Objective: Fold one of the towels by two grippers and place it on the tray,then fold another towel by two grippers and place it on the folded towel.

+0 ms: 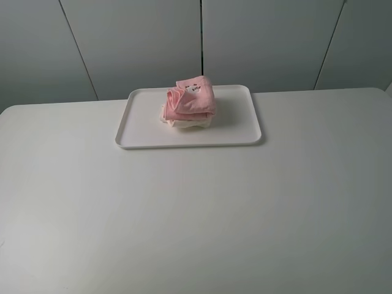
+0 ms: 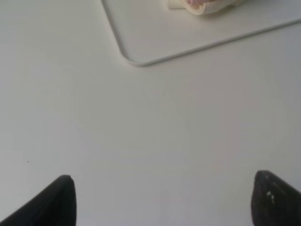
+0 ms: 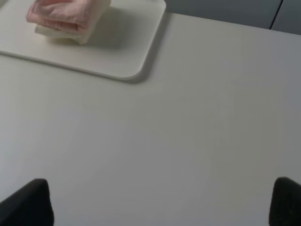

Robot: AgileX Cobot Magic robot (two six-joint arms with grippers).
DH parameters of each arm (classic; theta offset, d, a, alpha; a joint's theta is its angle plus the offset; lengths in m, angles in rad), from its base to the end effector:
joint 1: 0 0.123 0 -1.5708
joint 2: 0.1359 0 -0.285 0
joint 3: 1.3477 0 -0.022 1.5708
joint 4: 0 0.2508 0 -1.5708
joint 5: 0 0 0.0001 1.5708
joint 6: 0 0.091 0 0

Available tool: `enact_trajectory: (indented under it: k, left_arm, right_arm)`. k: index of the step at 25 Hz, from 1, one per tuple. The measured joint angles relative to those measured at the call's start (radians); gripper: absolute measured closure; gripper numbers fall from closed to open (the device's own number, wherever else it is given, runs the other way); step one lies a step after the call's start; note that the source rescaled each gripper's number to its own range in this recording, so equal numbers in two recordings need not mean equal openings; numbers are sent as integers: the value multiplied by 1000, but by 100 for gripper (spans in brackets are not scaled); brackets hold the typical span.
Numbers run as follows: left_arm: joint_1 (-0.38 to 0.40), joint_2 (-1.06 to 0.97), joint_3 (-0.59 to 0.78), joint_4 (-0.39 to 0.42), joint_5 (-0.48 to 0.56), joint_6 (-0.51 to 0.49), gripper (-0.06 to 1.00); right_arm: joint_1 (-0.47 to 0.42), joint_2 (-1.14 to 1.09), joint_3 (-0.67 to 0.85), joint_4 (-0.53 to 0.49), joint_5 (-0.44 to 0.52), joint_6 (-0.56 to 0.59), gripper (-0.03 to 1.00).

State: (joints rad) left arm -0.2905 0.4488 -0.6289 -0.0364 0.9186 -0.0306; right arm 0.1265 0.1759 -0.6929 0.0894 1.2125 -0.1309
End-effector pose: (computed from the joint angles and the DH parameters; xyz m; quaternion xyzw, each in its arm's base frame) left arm 0.0670 -0.0228 0.3126 0.1127 0.8889 -0.0886 0.4351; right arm -0.0039 0.0072 0.3192 -0.1191 0.8775 0.0433 0.4625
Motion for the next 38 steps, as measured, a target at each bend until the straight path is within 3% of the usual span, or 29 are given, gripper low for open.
enact_trajectory:
  k: [11,18,32,38]
  left_arm:
    - [0,-307,62,60,143,-54,-2]
    - [0,-378,112,76,165,-64,-2]
    - [0,-449,114,90,165,-49,-2]
    - [13,-449,114,61,165,-47,-2]
  right_arm:
    - [0,-173,146,0,-8,-22,-3]
    - [0,-173,180,42,-101,-43,-3]
    - [0,-177,180,88,-108,-48,-3]
    - [-5,-177,180,118,-108,-43,-3]
